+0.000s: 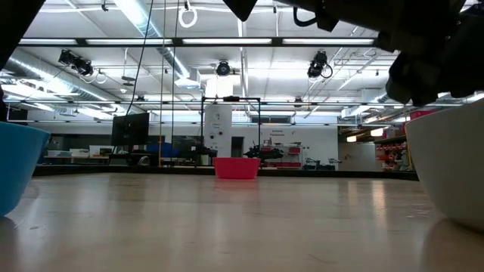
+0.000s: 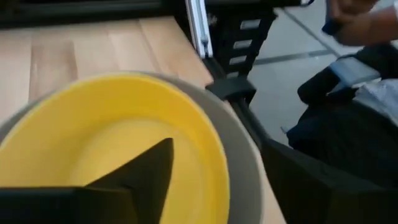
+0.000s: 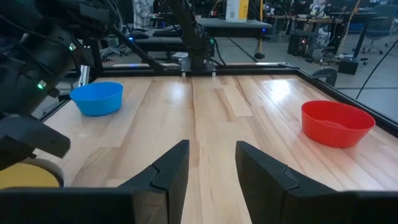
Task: Nest bowls inside each other
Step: Stack the yellow bowl on the blue bowl
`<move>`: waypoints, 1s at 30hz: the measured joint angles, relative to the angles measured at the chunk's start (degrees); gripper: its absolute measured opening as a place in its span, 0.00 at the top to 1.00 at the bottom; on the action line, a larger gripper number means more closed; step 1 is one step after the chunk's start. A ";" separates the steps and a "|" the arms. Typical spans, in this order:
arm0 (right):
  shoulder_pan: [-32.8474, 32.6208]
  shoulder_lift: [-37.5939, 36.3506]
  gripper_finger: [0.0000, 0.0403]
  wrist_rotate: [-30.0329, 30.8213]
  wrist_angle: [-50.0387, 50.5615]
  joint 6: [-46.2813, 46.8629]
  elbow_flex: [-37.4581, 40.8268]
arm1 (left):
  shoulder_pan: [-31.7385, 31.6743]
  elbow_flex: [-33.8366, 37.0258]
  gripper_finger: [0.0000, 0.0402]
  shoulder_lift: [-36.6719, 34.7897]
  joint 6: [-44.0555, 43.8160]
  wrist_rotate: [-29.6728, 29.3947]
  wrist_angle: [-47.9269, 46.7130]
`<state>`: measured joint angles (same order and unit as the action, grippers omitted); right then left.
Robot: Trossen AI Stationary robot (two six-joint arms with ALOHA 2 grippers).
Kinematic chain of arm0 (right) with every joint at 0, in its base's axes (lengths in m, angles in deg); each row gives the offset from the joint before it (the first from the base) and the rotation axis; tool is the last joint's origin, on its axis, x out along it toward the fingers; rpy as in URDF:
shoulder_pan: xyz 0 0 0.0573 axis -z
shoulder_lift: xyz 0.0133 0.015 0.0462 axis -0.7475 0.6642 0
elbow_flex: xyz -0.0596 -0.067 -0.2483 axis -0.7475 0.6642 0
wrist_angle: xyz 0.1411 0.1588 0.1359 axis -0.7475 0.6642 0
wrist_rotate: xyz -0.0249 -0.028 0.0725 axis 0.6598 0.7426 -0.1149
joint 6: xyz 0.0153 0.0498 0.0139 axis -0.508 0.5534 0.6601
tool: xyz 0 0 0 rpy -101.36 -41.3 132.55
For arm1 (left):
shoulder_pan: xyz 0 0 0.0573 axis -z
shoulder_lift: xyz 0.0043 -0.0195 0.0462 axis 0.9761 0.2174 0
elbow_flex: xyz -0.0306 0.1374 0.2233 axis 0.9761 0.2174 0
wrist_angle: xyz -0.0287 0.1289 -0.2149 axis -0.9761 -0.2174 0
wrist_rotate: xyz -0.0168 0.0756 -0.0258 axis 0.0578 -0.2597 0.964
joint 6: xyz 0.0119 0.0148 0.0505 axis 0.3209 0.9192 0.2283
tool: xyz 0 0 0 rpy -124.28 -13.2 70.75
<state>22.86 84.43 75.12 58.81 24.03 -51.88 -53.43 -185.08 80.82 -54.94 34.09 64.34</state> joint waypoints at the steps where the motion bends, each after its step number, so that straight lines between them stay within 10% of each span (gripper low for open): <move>1: 0.00 0.00 0.65 0.00 0.06 0.00 0.00 | 0.01 0.00 0.34 -0.03 0.05 -0.54 0.87; 30: -0.02 -0.02 0.65 -3.32 0.83 1.51 0.02 | -1.15 0.04 0.59 0.28 3.98 -5.51 18.79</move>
<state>22.84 84.40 71.80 59.64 25.54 -51.86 -54.58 -185.04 81.10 -50.96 28.58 83.13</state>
